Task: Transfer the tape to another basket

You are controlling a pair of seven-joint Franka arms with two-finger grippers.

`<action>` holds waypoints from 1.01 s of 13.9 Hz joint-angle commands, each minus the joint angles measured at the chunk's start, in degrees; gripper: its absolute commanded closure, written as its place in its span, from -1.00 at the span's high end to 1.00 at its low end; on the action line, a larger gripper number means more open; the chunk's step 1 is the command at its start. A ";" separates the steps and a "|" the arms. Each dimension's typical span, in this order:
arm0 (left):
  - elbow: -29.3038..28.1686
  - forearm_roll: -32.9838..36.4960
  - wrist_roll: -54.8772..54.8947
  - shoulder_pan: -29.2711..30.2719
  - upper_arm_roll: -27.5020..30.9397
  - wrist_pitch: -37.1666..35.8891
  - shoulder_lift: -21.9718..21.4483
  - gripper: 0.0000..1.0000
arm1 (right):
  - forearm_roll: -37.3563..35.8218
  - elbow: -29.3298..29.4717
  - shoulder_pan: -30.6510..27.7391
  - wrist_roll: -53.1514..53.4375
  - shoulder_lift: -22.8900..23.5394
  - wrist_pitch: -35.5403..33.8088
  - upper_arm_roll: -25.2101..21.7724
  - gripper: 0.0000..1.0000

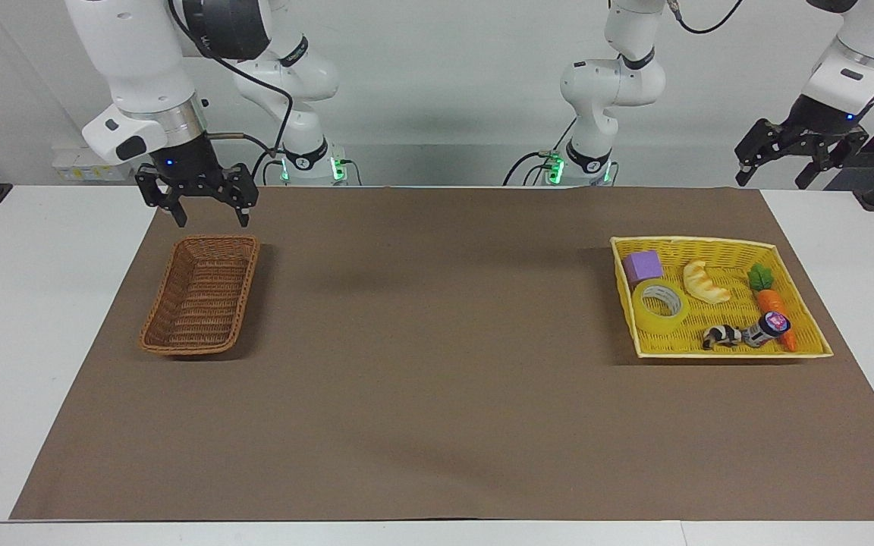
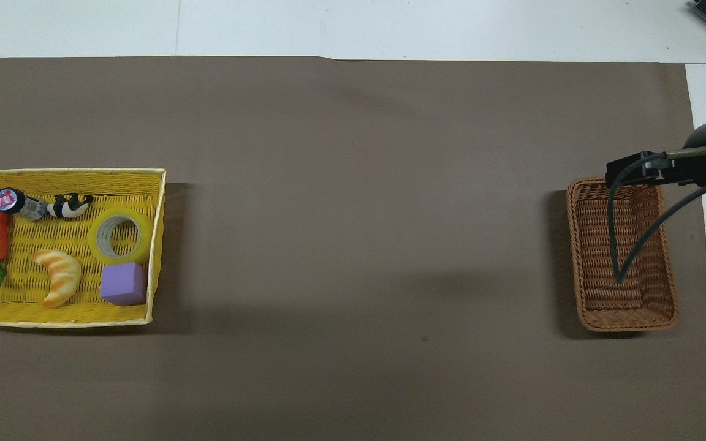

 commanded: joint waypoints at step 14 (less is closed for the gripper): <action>-5.62 -0.23 0.26 -0.39 0.81 7.63 -0.61 1.00 | 2.56 0.32 -0.46 -2.66 -0.53 -5.32 0.22 1.00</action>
